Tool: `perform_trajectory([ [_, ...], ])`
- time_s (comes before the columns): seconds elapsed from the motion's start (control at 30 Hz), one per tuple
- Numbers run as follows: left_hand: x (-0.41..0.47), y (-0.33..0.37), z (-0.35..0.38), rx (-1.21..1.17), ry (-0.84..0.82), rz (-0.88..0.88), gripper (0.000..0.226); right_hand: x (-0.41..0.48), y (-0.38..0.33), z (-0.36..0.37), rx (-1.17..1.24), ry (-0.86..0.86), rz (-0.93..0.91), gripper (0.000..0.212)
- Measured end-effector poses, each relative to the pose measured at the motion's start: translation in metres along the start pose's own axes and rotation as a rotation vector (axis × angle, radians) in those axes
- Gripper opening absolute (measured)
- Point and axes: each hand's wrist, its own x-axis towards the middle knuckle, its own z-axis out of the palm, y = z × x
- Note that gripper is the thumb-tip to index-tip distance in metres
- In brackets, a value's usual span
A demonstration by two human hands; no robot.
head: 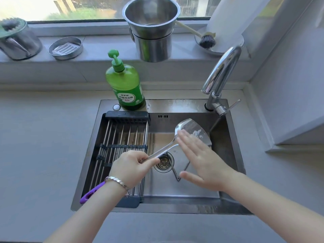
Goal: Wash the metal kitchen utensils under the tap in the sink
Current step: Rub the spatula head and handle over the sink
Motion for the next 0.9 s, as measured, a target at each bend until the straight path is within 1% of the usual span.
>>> perform_trajectory([
  [0.03,-0.001,-0.001,0.001,-0.008,0.002,-0.009,0.044,-0.001,0.001,0.002,-0.023,0.005,-0.012,0.085],
  [0.13,-0.001,-0.001,0.002,-0.036,0.017,-0.018,0.046,0.001,0.012,-0.001,0.045,0.046,0.160,0.090],
  [0.17,-0.001,0.000,0.002,-0.036,0.020,-0.015,0.046,0.002,0.009,-0.001,0.044,0.048,0.167,0.090],
  [0.27,0.000,0.001,0.002,-0.039,0.006,-0.020,0.044,0.003,-0.005,0.006,-0.033,0.057,0.055,0.088],
  [0.3,0.000,0.001,0.002,-0.051,0.001,-0.022,0.043,0.003,-0.004,0.006,-0.029,0.068,0.066,0.089],
  [0.4,0.000,0.001,0.003,-0.080,0.016,-0.011,0.044,0.003,0.004,0.000,0.031,0.104,0.215,0.095],
  [0.53,-0.001,0.002,0.005,-0.127,0.007,-0.055,0.044,0.005,-0.016,0.006,-0.023,0.088,0.107,0.087],
  [0.57,-0.001,0.002,0.006,-0.141,0.006,-0.064,0.044,0.006,-0.013,0.007,-0.014,0.117,0.134,0.090],
  [0.63,-0.001,0.003,0.006,-0.158,0.005,-0.067,0.046,0.005,-0.005,0.006,0.059,0.173,0.281,0.098],
  [0.67,-0.001,0.003,0.007,-0.162,0.006,-0.066,0.047,0.004,-0.005,0.004,0.069,0.182,0.313,0.100],
  [0.8,-0.001,0.006,0.007,-0.199,-0.013,-0.098,0.044,0.002,-0.020,0.009,-0.019,0.111,0.163,0.089],
  [0.83,-0.001,0.006,0.007,-0.213,-0.014,-0.103,0.045,0.003,-0.016,0.008,-0.017,0.129,0.179,0.090],
  [0.9,-0.001,0.007,0.006,-0.222,-0.014,-0.109,0.045,0.004,-0.006,0.005,0.038,0.188,0.300,0.099],
])
